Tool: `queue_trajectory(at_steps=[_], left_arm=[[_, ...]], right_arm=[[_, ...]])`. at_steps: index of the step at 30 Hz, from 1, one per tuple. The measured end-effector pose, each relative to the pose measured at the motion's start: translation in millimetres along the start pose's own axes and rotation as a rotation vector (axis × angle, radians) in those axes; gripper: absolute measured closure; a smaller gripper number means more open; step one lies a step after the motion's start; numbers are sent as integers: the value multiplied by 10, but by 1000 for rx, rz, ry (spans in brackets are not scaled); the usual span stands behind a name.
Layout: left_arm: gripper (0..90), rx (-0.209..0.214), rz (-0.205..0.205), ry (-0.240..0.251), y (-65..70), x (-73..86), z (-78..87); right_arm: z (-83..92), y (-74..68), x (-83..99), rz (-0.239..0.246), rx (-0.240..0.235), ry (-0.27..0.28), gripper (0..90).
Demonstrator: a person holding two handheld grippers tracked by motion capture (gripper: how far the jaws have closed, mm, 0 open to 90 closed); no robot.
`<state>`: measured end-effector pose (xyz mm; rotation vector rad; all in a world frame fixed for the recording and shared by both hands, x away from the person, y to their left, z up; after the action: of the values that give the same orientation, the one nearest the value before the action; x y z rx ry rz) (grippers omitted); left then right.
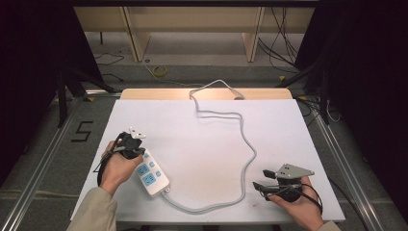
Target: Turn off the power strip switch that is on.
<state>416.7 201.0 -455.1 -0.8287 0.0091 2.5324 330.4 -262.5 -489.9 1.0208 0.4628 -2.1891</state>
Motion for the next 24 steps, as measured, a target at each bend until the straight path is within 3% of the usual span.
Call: queue_trajectory(at_steps=[24], left_arm=[[897, 21, -13, -51, 24, -75, -118]], right_arm=[[-5, 1, 3, 0, -1, -2, 386]])
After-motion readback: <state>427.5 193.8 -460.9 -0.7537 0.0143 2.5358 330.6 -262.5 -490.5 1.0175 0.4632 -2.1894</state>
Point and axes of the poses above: each handheld gripper's, and its own axes: z roughly backward along the jaws, x roughly out of its underside, y roughly to its right, the point moved 2 cm from there along -z, roughly forward along the jaws, and after that the axes turned 2 degrees about -y, right-handed, at the moved point
